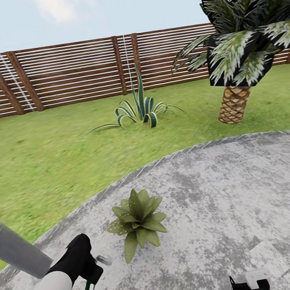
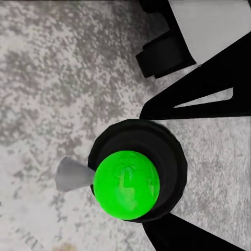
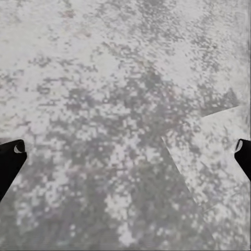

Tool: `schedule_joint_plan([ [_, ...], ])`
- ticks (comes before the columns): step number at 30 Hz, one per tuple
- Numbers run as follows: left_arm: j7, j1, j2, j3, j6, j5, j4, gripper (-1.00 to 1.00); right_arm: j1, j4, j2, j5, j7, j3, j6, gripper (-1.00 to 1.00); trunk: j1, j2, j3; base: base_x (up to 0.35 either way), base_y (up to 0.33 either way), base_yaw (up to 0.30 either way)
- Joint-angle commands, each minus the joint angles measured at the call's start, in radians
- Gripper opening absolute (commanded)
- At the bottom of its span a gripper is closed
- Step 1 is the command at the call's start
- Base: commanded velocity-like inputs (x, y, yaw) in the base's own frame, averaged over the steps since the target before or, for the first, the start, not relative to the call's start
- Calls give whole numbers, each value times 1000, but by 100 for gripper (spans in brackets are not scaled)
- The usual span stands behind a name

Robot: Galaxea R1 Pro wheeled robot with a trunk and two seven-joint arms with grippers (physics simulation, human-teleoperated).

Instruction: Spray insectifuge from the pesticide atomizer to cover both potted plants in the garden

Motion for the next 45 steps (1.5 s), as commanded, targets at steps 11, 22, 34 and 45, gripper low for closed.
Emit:
schedule_joint_plan([
  [11, -9, 0, 0, -1, 4, -9, 2, -100, 0, -1, 0, -4, -6, 9, 0, 100, 0, 0, -1, -1, -267, 181],
  [22, -130, -16, -11, -102, 10, -36, -11, -100, 0, -1, 0, -2, -6, 9, 0, 100, 0, 0, -1, 0, -34, 19],
  [34, -157, -3, -9, -102, 12, -69, -13, -100, 0, -1, 0, -2, -6, 9, 0, 100, 0, 0, -1, 59, -94, 115],
  [45, -152, -2, -1, -98, 11, -69, -11, -100, 0, -1, 1, -2, -6, 9, 0, 100, 0, 0, -1, 27, -267, 147],
])
